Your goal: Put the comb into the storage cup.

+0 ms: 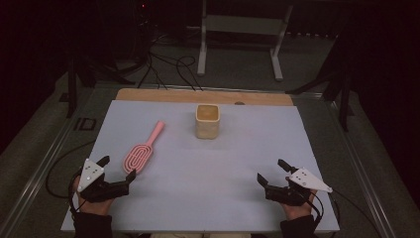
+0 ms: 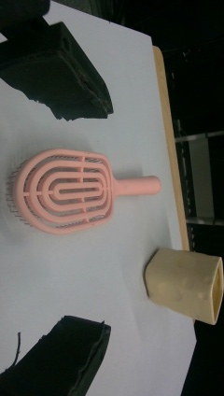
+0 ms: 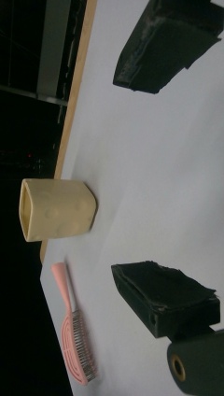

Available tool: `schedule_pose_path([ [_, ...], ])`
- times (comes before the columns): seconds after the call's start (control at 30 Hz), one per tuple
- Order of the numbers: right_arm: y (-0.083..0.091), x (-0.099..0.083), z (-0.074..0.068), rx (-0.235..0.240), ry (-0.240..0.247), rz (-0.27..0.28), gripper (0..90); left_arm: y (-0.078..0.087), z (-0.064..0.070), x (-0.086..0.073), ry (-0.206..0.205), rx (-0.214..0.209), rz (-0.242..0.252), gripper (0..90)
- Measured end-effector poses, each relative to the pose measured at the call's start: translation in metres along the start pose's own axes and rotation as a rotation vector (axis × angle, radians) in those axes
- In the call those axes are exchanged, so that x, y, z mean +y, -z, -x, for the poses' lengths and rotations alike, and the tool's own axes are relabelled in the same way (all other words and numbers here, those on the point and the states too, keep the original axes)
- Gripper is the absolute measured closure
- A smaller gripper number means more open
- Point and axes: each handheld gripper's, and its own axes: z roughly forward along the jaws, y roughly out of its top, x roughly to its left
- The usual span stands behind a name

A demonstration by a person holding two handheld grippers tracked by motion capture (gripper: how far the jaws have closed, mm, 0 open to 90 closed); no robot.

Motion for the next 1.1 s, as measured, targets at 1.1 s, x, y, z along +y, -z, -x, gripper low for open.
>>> schedule_pose_path([
  [1.1,0.003,-0.007,0.0,-0.024,-0.043,0.04,8.9,-0.021,0.014,0.008,-0.023,-0.053,-0.086,2.8],
])
